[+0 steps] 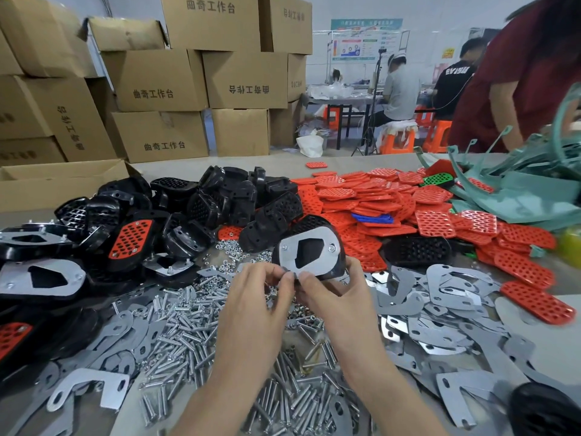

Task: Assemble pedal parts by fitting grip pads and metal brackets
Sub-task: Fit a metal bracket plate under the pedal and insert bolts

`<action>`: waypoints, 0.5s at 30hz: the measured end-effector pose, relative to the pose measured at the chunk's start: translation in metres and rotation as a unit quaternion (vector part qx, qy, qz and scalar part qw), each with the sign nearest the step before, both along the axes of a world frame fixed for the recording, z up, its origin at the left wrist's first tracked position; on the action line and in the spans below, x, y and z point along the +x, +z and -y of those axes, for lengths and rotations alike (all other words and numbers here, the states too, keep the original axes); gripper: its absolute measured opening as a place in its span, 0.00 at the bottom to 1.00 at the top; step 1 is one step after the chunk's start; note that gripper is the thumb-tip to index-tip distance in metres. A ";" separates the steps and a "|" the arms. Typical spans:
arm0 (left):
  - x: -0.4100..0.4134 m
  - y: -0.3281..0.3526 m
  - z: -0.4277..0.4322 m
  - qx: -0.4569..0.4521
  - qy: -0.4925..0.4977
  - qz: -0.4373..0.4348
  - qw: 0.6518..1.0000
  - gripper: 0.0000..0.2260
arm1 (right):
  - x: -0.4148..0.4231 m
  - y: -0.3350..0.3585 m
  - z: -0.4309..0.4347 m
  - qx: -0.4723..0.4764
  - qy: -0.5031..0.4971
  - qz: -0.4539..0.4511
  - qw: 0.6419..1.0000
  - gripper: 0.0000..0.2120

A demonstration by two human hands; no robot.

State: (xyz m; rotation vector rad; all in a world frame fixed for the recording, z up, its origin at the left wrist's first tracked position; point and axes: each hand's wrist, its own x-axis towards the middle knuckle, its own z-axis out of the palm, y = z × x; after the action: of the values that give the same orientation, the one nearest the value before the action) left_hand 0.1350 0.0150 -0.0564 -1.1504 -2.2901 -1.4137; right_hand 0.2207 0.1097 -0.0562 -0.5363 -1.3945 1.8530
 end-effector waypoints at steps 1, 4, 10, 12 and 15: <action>0.001 0.000 0.000 -0.005 0.002 0.015 1.000 0.07 | 0.000 0.000 0.001 0.024 -0.010 0.007 1.000 0.14; 0.004 0.002 -0.002 0.031 -0.017 0.115 0.993 0.08 | 0.001 0.001 0.003 0.081 -0.035 0.012 0.996 0.15; 0.003 0.003 0.000 -0.017 -0.007 0.007 1.000 0.09 | 0.002 0.001 0.004 0.122 -0.040 0.018 0.991 0.14; -0.001 0.005 0.003 -0.055 0.007 -0.156 0.986 0.11 | 0.003 0.002 0.003 0.123 -0.042 0.012 0.991 0.14; -0.006 0.006 0.004 -0.075 0.004 -0.268 0.960 0.08 | 0.003 0.001 0.002 0.121 -0.048 0.008 0.991 0.15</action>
State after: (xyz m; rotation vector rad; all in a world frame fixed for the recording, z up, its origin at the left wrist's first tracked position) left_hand 0.1295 0.0111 -0.0504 -1.3614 -2.0225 -0.7972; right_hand 0.2239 0.1078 -0.0550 -0.4871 -1.5509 1.5784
